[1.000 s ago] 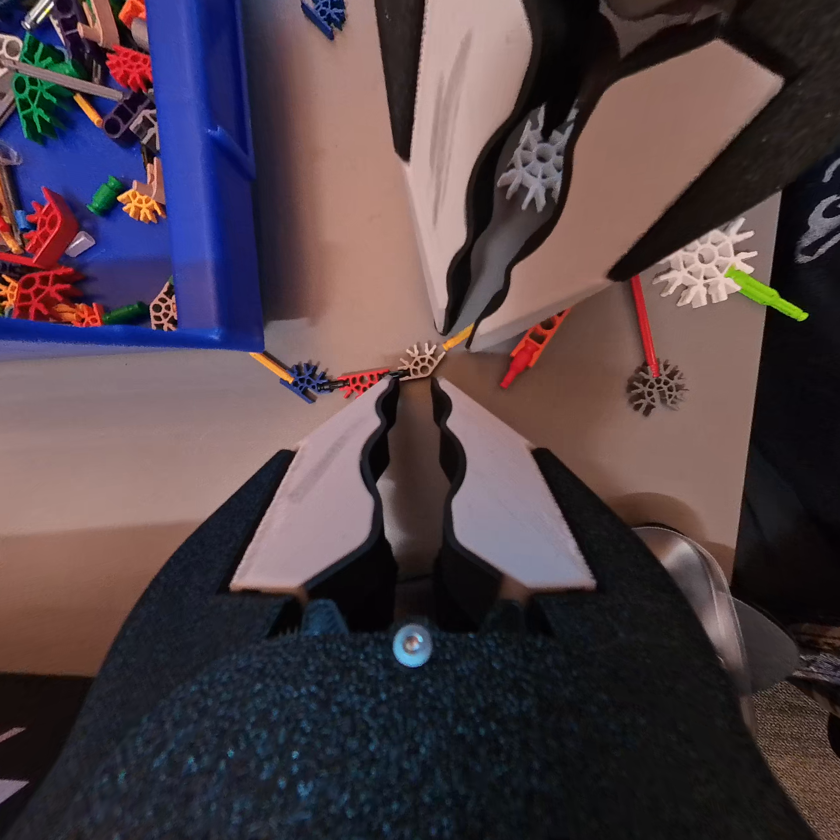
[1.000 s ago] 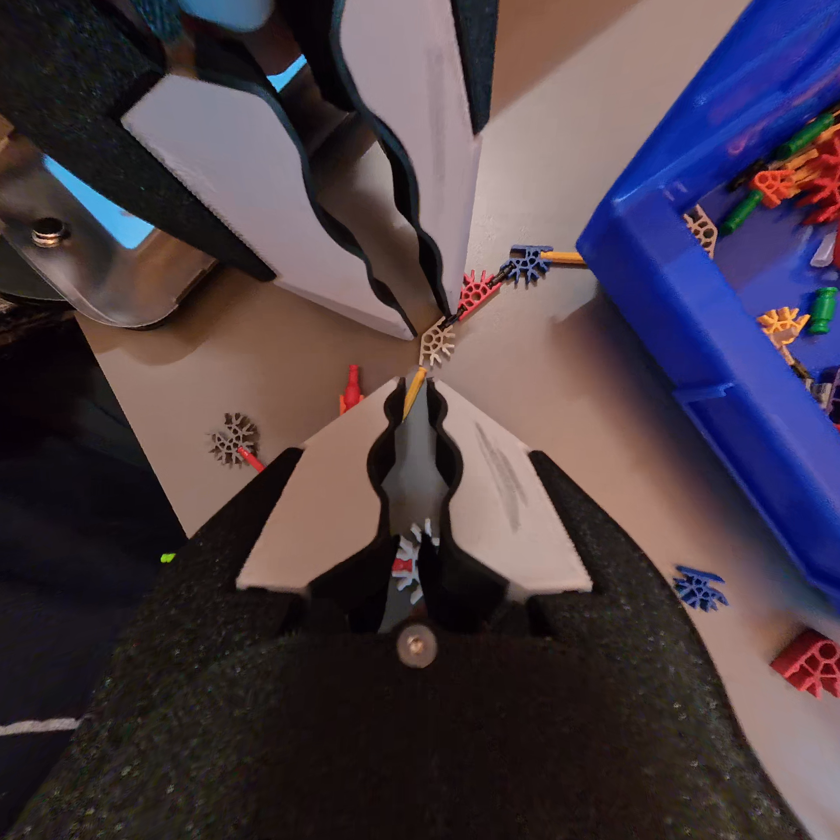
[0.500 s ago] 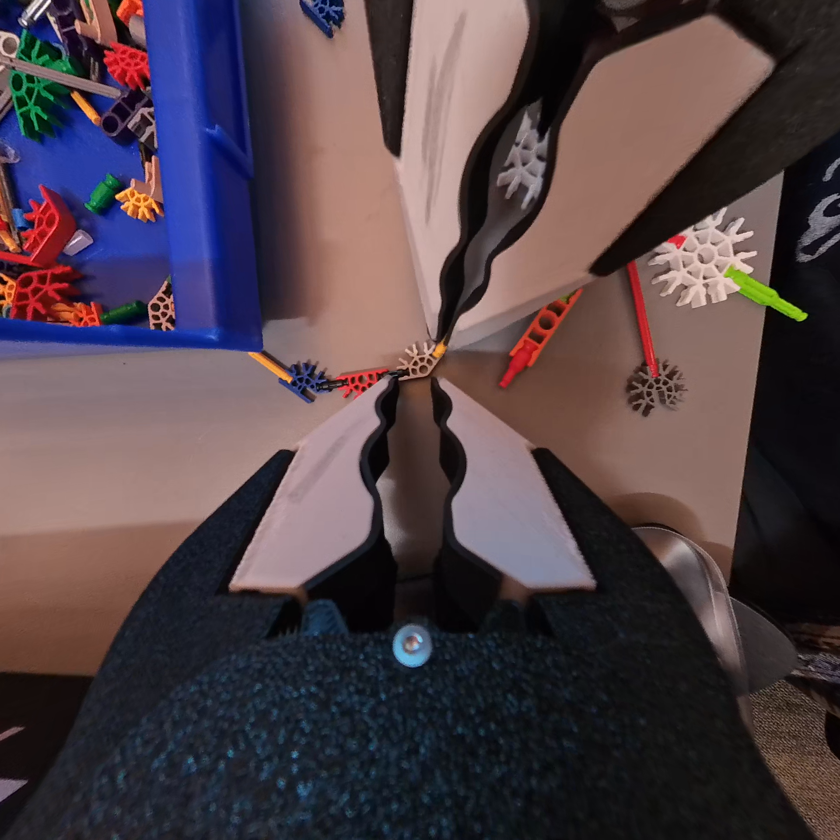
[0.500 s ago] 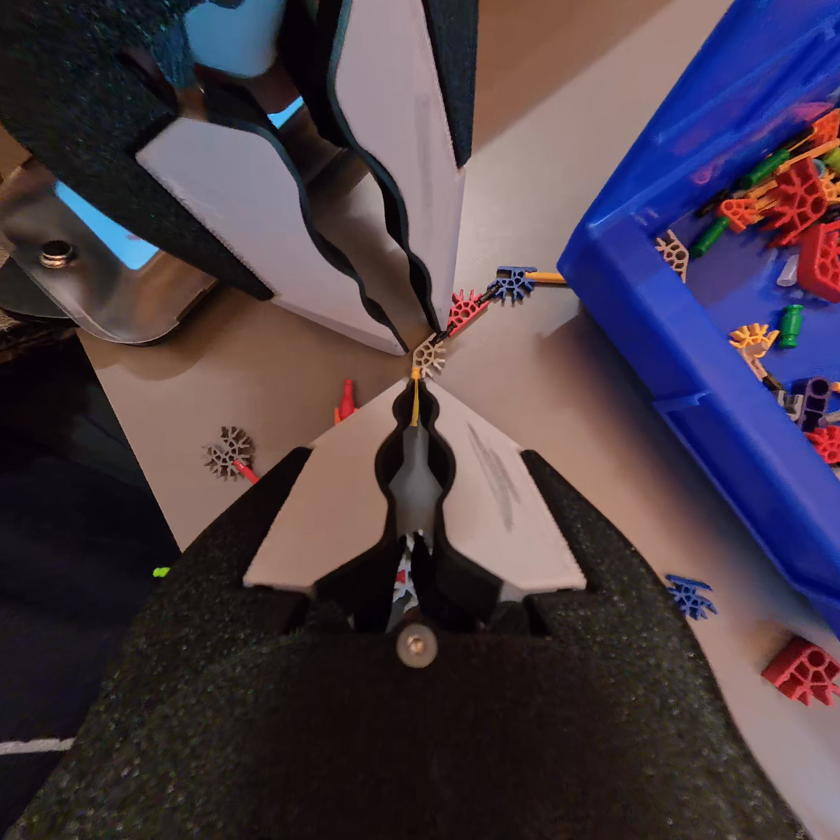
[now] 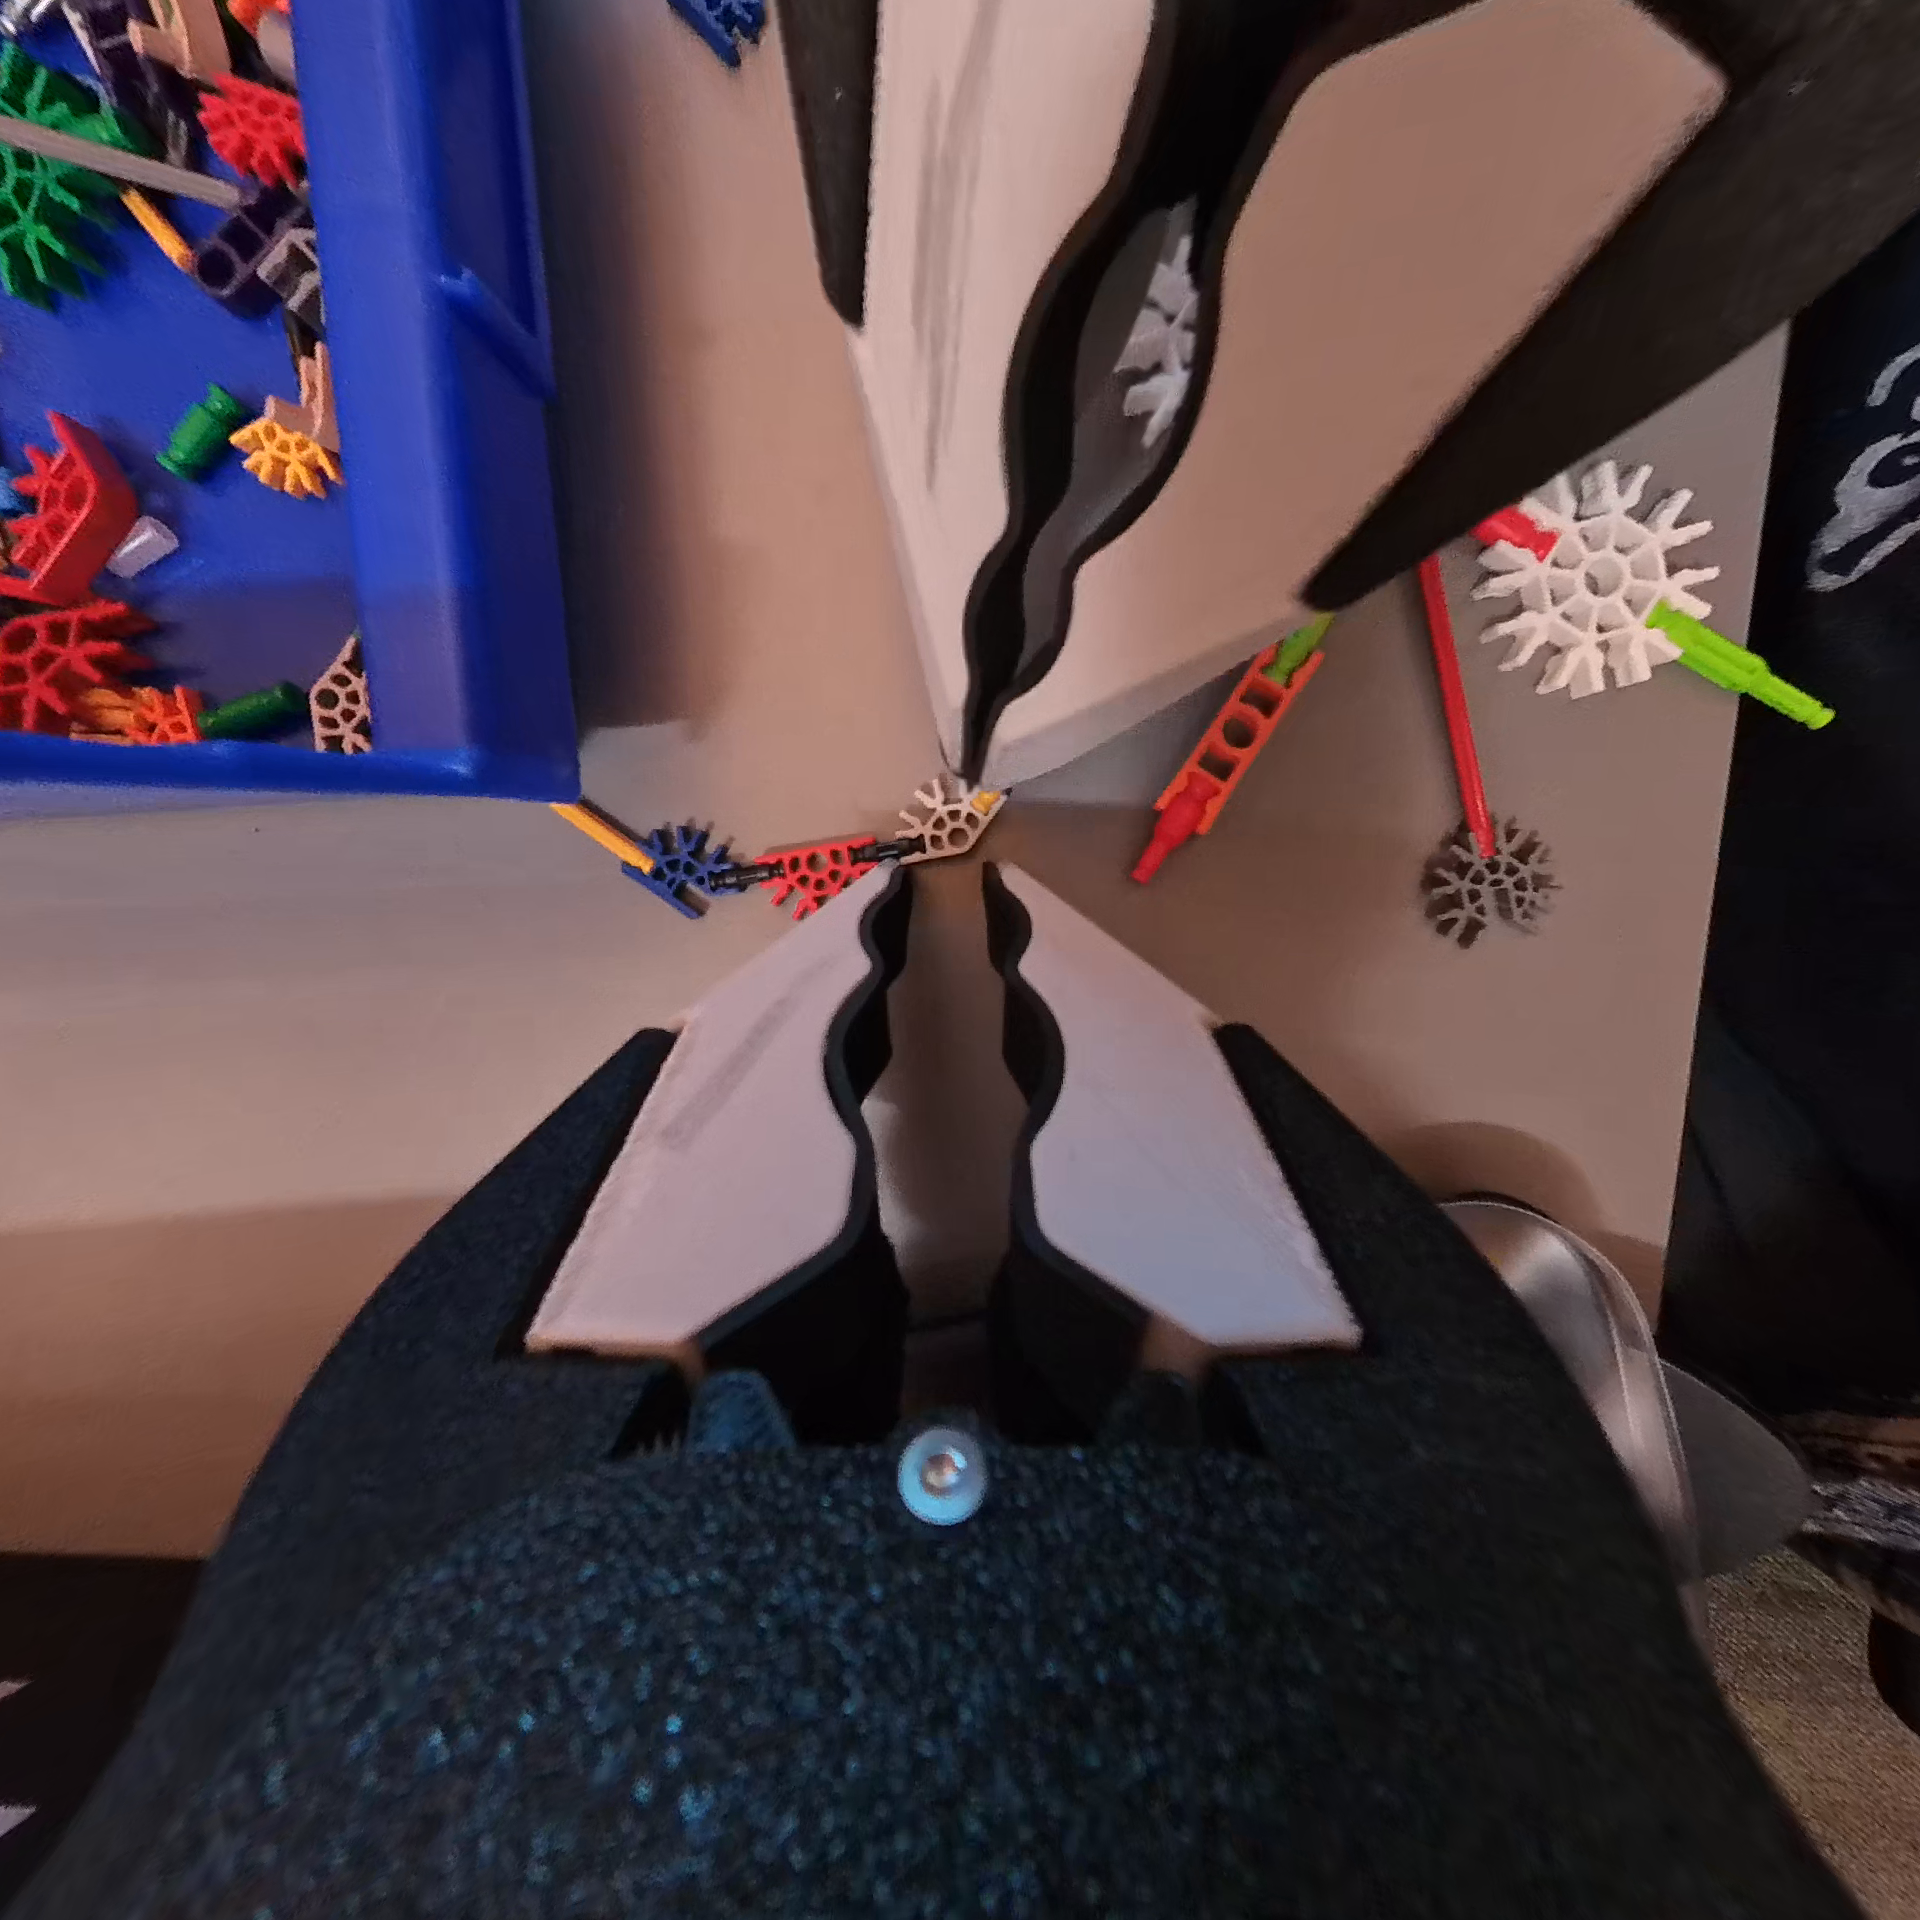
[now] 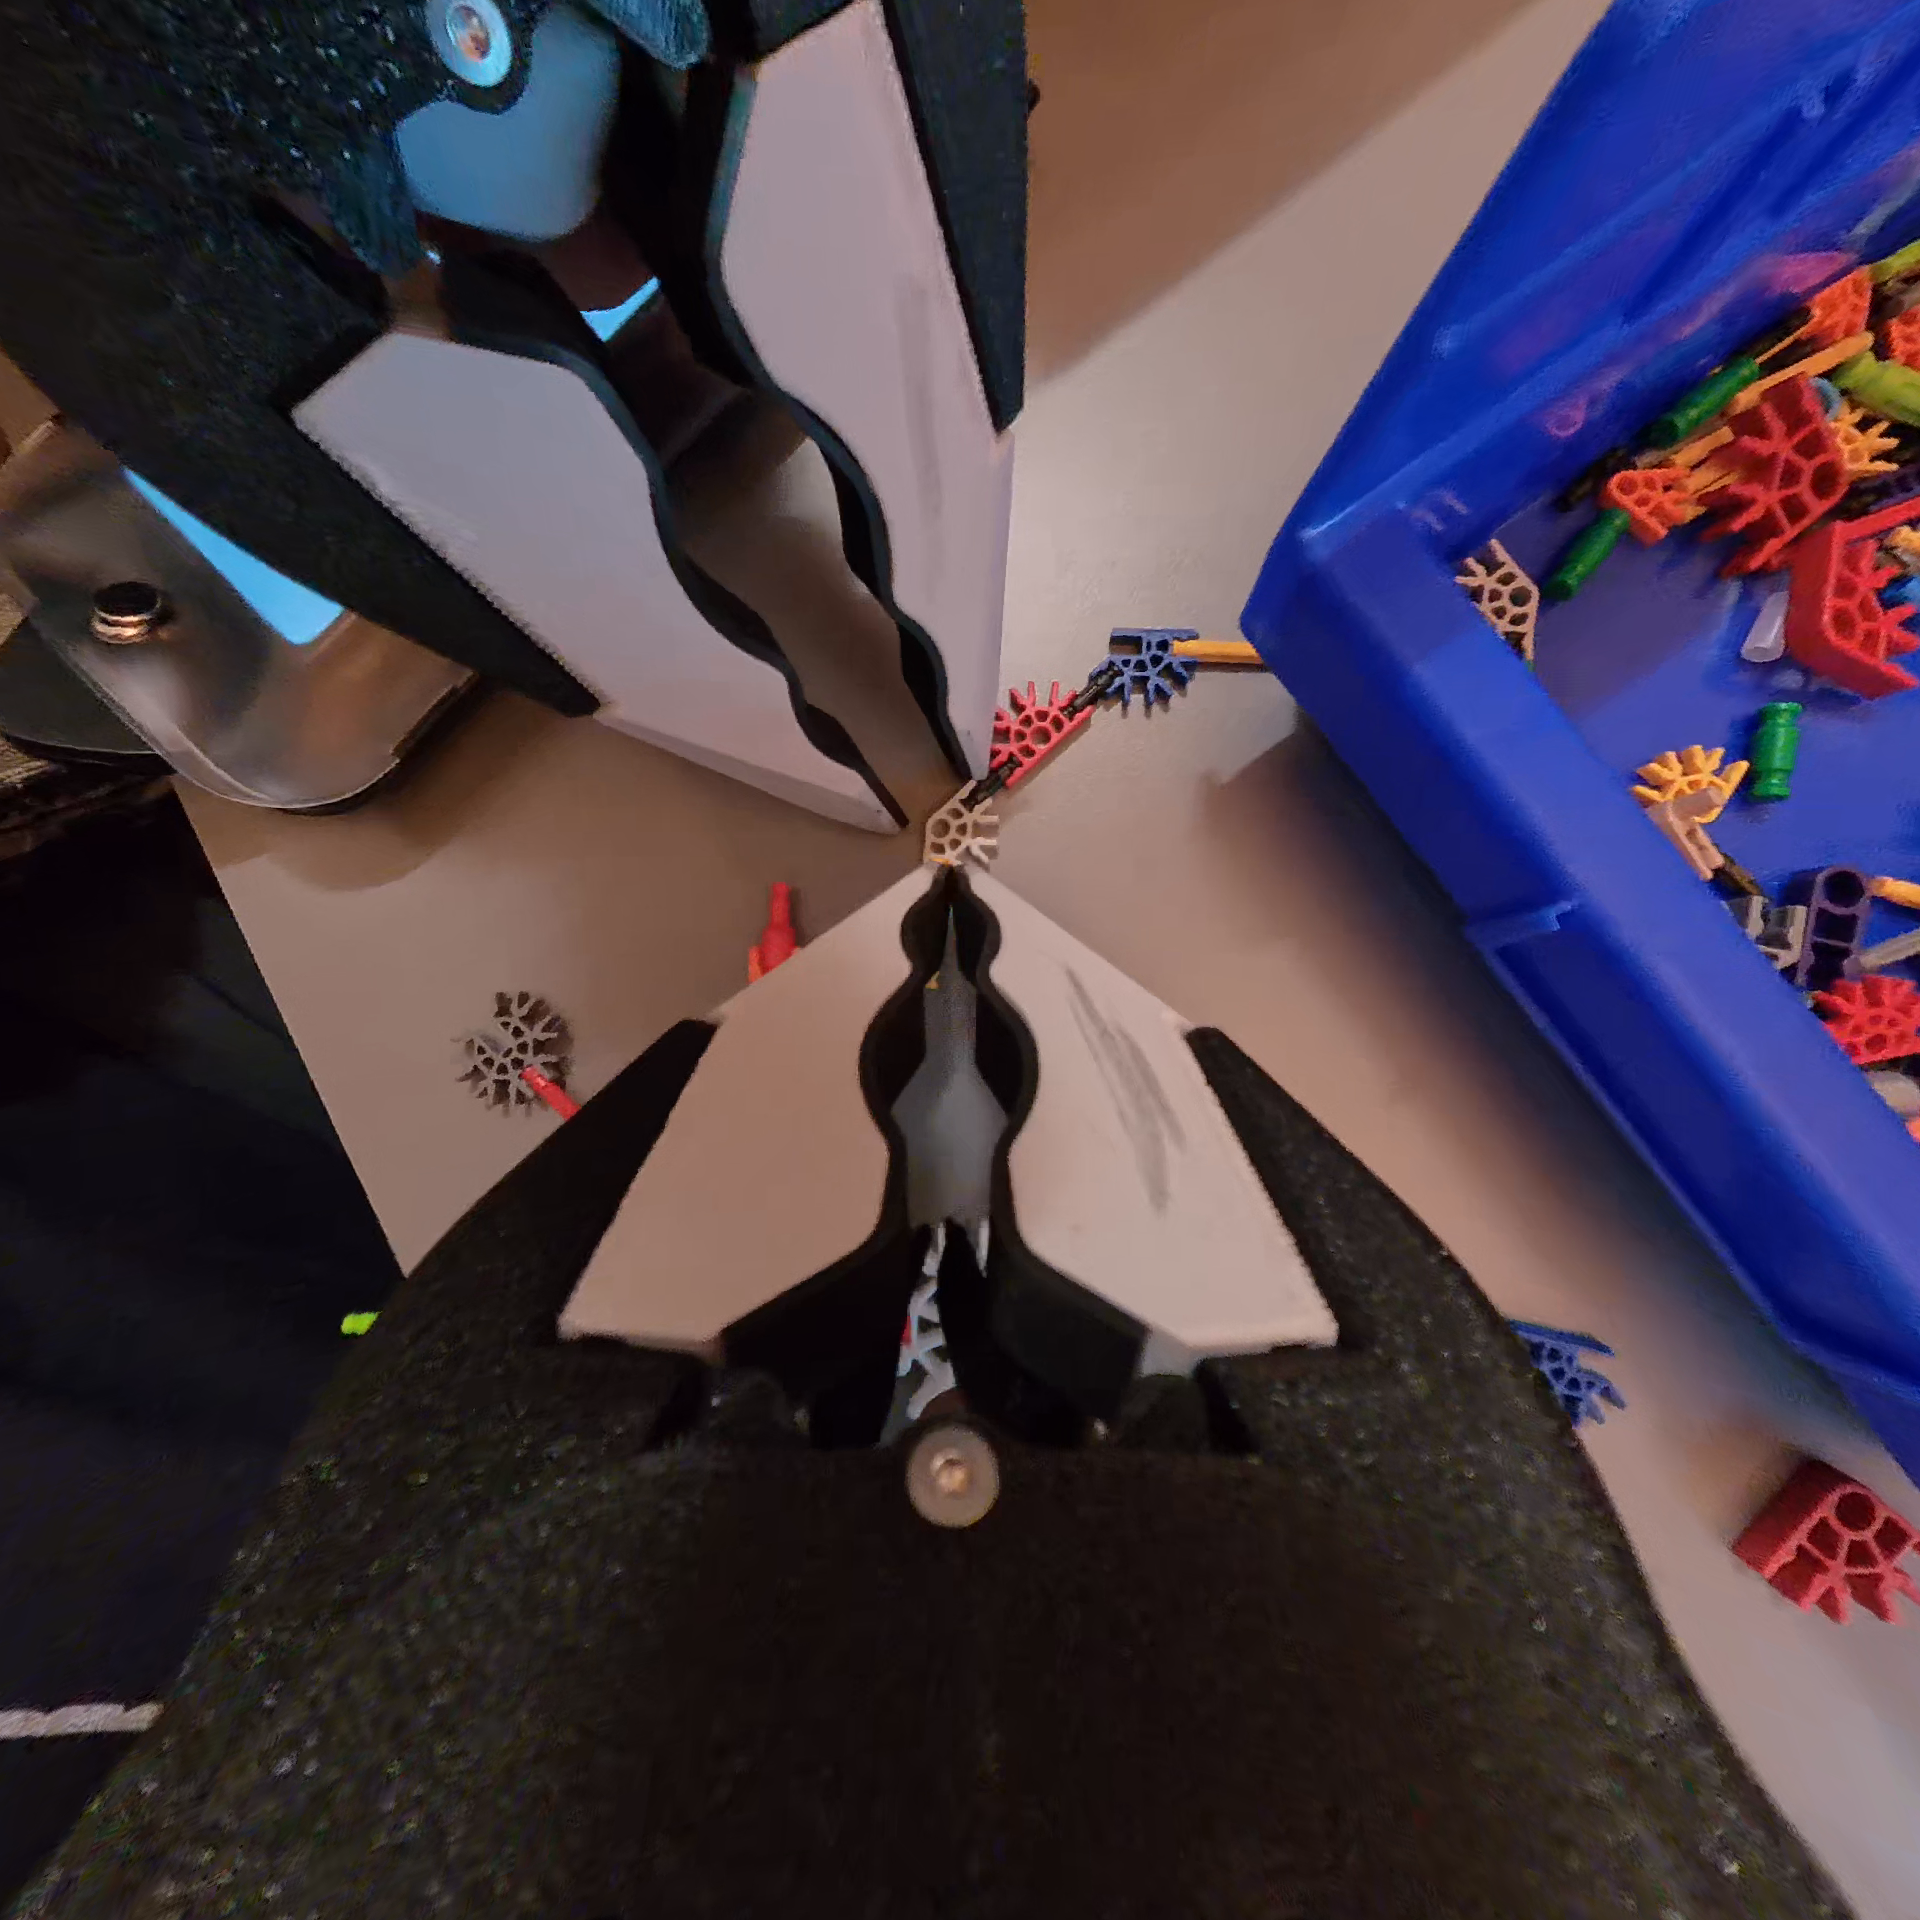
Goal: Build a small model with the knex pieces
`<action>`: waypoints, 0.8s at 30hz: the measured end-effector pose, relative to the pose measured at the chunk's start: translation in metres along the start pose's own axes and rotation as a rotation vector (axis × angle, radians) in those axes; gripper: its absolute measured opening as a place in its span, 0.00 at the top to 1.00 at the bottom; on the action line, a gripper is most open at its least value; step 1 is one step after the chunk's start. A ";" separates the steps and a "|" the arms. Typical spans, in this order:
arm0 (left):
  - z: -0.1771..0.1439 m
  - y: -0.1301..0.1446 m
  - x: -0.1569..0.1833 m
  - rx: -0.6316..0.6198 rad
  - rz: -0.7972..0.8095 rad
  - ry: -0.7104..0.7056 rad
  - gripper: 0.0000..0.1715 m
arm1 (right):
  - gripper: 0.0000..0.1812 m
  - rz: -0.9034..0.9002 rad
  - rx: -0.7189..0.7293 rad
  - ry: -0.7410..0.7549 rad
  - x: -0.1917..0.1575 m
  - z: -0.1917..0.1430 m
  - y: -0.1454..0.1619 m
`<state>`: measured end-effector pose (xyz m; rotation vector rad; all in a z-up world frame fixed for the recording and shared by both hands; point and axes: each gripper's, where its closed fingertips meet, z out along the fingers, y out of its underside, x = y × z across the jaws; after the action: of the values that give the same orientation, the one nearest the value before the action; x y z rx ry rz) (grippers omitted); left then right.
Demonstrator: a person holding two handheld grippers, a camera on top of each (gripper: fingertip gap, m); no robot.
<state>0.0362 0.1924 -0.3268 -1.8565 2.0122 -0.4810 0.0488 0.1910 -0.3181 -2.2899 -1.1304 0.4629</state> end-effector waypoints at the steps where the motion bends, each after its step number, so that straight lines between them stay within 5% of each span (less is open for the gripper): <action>1: 0.000 0.000 0.000 -0.001 0.000 0.000 0.92 | 1.00 -0.002 -0.006 -0.006 -0.001 0.001 0.001; 16: -0.001 0.003 0.001 0.009 0.006 0.013 0.92 | 1.00 -0.089 -0.053 0.002 -0.002 0.005 0.004; 24: -0.032 0.010 -0.014 0.020 -0.009 -0.019 0.91 | 1.00 -0.188 -0.152 0.064 0.000 0.006 0.005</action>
<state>0.0134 0.2076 -0.3029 -1.8518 1.9802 -0.4829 0.0494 0.1902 -0.3258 -2.2789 -1.3741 0.2367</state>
